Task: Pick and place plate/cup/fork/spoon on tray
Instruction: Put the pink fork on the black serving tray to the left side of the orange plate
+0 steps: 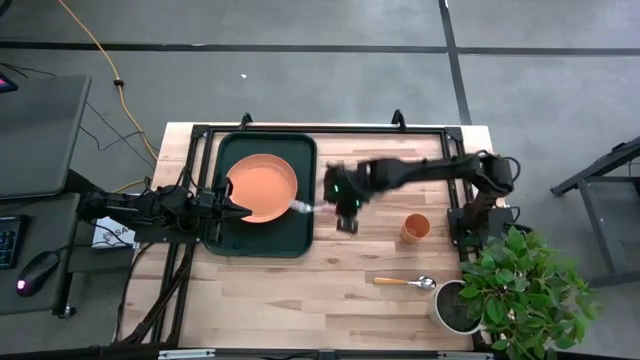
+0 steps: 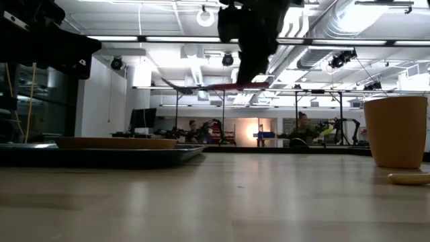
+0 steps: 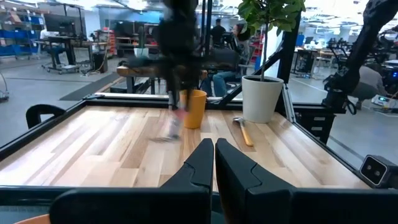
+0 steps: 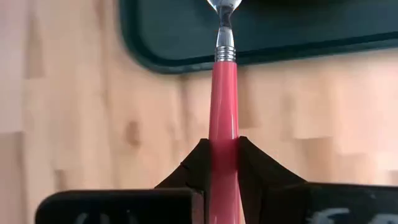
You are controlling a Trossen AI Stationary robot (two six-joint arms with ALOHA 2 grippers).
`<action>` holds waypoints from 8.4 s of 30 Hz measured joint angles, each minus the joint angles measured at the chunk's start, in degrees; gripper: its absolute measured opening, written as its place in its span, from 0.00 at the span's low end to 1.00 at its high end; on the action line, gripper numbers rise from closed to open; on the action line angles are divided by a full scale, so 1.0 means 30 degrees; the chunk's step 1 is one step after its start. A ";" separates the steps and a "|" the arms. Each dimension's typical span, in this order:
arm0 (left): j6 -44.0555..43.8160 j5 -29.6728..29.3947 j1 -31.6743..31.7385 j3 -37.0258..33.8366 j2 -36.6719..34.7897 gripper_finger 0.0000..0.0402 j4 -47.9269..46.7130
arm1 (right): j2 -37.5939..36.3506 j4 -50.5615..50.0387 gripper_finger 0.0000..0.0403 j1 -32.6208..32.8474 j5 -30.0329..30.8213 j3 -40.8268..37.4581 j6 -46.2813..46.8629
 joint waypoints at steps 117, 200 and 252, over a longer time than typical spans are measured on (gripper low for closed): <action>0.0000 0.0000 -0.0006 0.0000 0.0015 0.01 0.0000 | 0.9784 -0.7253 0.46 0.1779 0.1770 1.3179 -0.3106; 0.0000 0.0000 -0.0005 0.0000 0.0015 0.01 -0.0007 | 0.0503 0.2017 0.00 0.9851 -0.3610 -0.0890 0.6508; -1.0789 -0.2389 0.0000 0.3114 0.6171 0.36 0.7887 | 0.1494 1.6877 0.00 0.3126 0.4940 -0.0750 1.0751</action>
